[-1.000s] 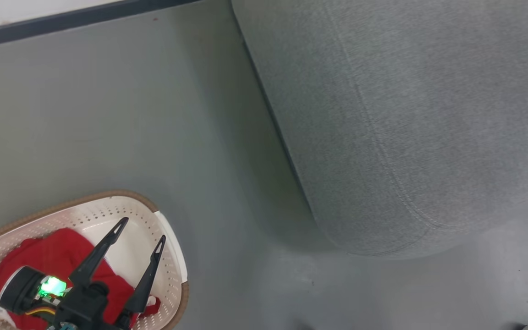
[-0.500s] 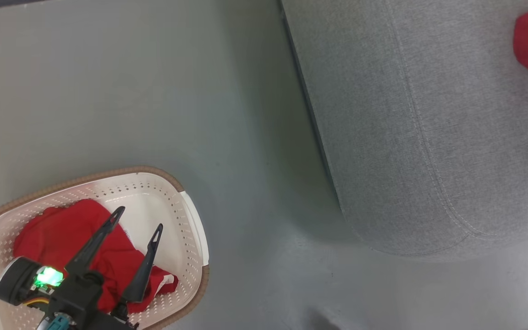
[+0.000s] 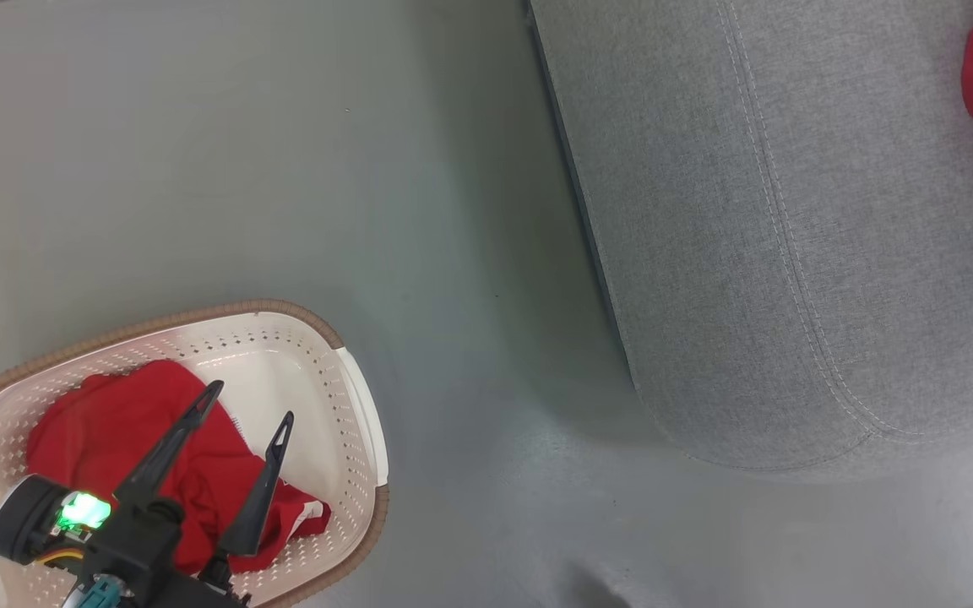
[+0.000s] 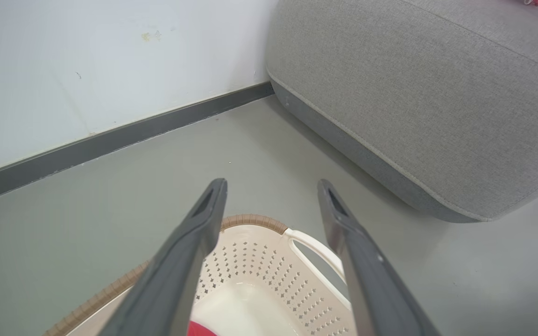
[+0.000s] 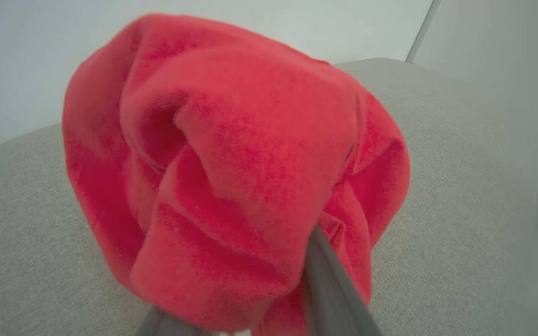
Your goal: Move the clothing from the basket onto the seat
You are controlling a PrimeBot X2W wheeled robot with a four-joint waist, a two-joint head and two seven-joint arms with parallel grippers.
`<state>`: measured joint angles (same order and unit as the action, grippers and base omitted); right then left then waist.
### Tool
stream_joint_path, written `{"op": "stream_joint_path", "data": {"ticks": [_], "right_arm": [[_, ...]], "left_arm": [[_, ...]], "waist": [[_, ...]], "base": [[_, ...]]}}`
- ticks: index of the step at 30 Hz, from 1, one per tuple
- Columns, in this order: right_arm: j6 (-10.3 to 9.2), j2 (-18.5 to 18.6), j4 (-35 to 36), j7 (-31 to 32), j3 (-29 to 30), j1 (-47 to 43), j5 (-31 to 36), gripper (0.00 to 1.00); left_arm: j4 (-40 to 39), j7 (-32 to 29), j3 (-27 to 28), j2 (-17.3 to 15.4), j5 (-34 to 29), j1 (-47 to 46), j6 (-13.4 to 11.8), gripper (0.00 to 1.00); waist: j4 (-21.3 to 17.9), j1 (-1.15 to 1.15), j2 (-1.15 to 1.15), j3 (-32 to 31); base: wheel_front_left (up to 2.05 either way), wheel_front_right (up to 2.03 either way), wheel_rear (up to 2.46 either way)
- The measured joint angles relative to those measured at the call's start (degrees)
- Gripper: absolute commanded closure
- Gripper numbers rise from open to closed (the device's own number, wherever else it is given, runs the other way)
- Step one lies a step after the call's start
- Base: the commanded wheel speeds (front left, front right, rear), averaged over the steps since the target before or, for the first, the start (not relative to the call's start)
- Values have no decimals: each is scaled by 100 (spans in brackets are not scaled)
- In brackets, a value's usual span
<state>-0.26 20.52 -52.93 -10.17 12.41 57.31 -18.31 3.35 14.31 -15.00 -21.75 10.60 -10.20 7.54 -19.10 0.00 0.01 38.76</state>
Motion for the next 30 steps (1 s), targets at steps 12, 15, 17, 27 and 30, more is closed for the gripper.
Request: {"op": "stream_joint_path", "data": {"ticks": [12, 15, 17, 27, 30], "right_arm": [[27, -18, -492, -102, -112, 113, -31, 0], [29, -73, -556, -155, -165, 113, 14, 0], [29, -154, -604, -160, -194, 113, 23, 0], [58, -266, -969, -92, -512, 19, 252, 0], [60, -304, -1095, 88, -610, -86, 372, 0]], "left_arm": [[94, 0, -58, 13, 1, -2, 0, 0], [147, 0, -52, 22, 15, -2, 0, 0], [172, 0, -52, 45, 35, -1, 0, 0], [327, 0, -46, 245, 47, 20, 0, 0], [359, 0, -48, 288, 52, 31, 0, 0]], "waist": [[-30, 0, 0, -70], [-30, 0, -1, -131], [-31, 0, -1, -178], [-76, 0, -1, -508], [-101, 0, -1, -600]], "base": [[0, 0, 0], [0, 0, 0], [0, 0, 0], [0, 0, 0], [0, 0, 0]]}}
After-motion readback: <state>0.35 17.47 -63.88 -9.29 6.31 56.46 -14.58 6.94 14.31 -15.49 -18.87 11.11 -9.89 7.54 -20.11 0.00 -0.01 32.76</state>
